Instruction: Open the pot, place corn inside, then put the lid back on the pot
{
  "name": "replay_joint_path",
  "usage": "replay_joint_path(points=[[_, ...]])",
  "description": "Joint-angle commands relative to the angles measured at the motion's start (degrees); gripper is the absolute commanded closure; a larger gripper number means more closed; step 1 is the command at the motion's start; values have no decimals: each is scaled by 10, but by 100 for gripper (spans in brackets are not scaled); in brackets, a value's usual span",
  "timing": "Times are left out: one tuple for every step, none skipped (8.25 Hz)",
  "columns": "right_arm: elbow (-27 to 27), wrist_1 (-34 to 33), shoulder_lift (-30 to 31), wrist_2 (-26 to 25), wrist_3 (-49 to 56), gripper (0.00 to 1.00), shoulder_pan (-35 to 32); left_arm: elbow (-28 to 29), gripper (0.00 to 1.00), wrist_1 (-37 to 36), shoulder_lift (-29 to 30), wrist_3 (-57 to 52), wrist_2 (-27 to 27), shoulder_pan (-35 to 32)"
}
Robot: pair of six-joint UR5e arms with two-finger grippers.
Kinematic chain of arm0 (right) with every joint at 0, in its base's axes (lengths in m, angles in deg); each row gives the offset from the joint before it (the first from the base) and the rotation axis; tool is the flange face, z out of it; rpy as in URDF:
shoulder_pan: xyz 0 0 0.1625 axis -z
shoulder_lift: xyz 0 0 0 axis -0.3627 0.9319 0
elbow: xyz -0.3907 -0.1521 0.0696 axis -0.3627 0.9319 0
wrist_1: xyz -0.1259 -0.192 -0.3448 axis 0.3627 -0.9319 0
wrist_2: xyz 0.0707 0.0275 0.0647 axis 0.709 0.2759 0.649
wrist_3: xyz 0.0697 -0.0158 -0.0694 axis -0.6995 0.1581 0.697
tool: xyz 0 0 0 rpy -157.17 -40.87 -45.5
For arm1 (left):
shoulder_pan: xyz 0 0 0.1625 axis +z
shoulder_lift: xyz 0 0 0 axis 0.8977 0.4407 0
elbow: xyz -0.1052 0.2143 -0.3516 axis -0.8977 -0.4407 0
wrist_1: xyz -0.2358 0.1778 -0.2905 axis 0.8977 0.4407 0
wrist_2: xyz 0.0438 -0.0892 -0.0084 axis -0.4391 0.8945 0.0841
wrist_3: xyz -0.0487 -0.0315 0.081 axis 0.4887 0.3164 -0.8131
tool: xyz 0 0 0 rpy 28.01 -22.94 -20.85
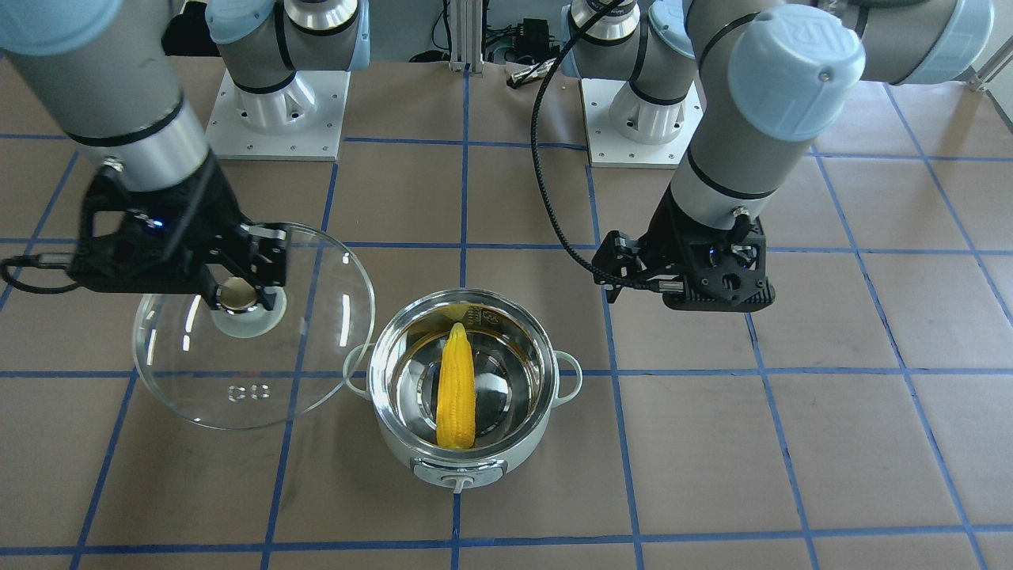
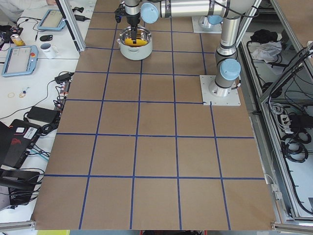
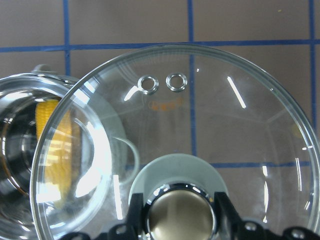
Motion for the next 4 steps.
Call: replay_joint_path(points=[[12,-84,-76,1,-154,87,-123,3,0,41,-35,-31,-26,41],[17,-97,-91,1,-180,87,-142,7,0,53,-49,-31,-31,42],[17,-103,-104,1,-204,87,-158,7,0,67,-58,-26,-32,42],[17,-107,-116,0,-231,88,-178,7,0,67,-62,-26,-32,42]])
